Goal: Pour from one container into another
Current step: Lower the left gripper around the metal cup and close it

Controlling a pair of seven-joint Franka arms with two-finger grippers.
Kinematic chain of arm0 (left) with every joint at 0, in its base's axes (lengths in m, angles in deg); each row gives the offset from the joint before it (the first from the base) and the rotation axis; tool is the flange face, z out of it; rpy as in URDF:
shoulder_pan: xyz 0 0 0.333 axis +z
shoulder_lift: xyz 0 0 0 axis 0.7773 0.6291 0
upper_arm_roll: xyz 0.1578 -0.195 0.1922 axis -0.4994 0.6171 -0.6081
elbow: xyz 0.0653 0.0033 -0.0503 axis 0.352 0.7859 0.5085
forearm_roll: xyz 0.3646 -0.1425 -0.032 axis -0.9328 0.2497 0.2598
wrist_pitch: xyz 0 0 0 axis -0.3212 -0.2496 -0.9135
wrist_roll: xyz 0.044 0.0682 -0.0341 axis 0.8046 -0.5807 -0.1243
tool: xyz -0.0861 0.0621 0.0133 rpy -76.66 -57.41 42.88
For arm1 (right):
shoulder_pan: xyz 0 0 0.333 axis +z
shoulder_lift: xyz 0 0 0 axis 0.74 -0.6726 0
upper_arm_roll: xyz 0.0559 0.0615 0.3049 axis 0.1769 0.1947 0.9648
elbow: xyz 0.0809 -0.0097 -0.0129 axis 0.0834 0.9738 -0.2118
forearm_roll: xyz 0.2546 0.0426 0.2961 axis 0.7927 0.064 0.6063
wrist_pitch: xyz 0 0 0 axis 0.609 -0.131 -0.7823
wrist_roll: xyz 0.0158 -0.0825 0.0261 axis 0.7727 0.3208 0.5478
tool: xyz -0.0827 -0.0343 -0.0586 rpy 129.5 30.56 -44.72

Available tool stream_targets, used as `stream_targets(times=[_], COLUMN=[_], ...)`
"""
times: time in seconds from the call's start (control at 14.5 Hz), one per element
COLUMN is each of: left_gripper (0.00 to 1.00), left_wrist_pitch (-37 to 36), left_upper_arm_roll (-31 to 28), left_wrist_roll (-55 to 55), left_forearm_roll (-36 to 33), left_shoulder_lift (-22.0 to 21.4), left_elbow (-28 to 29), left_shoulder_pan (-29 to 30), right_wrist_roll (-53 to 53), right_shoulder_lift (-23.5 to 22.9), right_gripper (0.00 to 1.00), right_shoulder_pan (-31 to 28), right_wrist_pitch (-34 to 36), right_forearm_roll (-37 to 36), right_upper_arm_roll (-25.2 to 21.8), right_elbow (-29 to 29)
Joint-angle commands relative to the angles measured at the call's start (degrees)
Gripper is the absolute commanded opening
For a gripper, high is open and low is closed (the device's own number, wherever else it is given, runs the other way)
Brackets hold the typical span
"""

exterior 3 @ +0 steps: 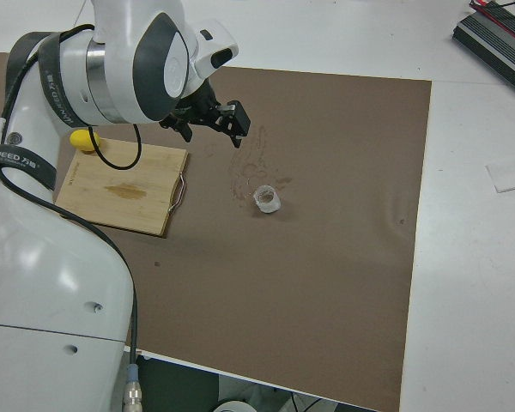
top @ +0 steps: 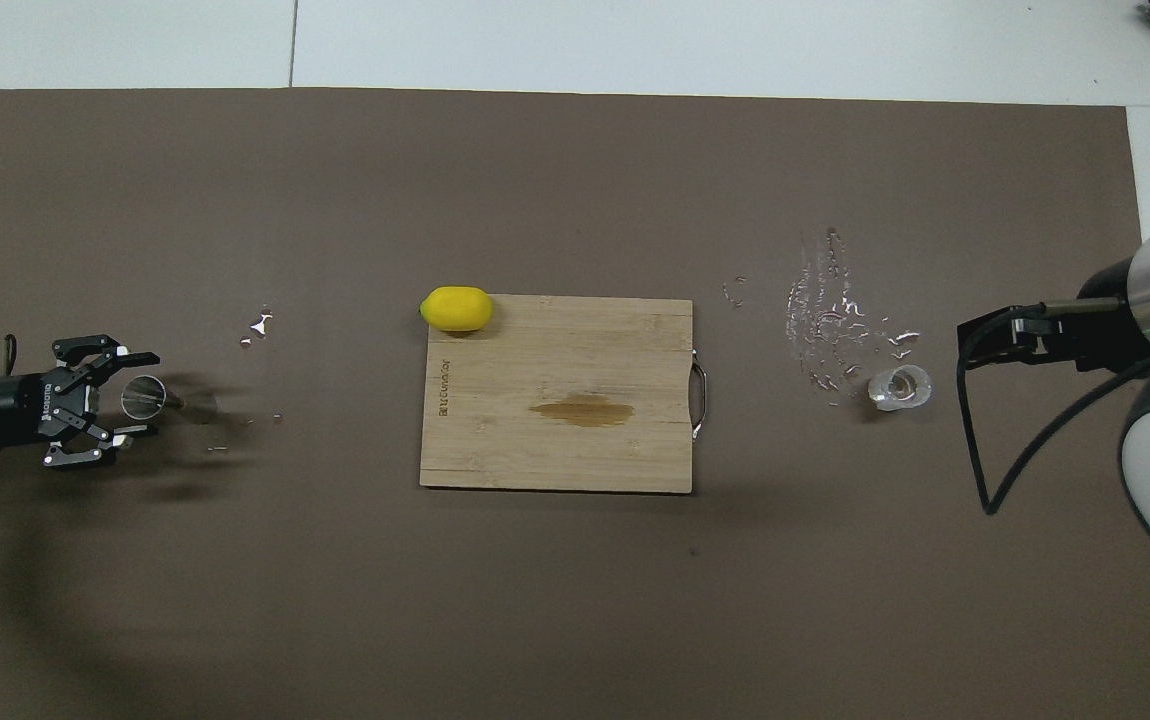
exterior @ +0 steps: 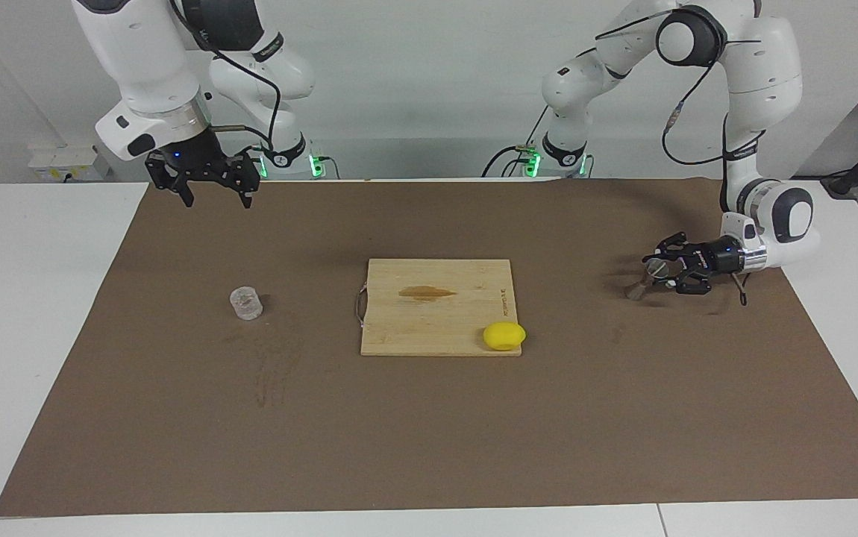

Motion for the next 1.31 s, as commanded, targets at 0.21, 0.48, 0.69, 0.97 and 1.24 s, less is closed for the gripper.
stream_targets(times=[0.21,0.48,0.69,0.97,1.24], left_gripper=[0.15,0.09,0.1,0.04,0.02], left_wrist_pitch=[0.6,-1.1,-1.3,-2.7,-2.9], left_upper_arm_roll=[0.1,0.7,0.8,0.8,0.9], left_wrist_roll=[-1.2,-0.6,0.6,2.0,4.4], left_forearm_roll=[0.1,0.6,2.4,3.7,7.0], left_shoulder_lift=[-0.6,-0.7,-0.7,-1.4,-2.0], left_elbow=[0.4,-2.1,-2.8,-1.9,0.3], left_shoulder_pan=[0.4,-1.4,-5.3,-13.0,-18.3], right_wrist_roll=[1.0,1.0,1.0,1.0,1.0], right_shoulder_lift=[0.4,0.4,0.4,0.4,0.4], right_gripper=[1.0,1.0,1.0,1.0,1.0], right_shoulder_pan=[-0.6,-0.7,-0.6,-0.7,-0.6], right_wrist_pitch=[0.3,0.3,0.3,0.3,0.3], right_forearm_roll=[0.1,0.1,0.1,0.1,0.1], right_upper_arm_roll=[0.2,0.2,0.2,0.2,0.2], right_elbow=[0.1,0.1,0.1,0.1,0.1])
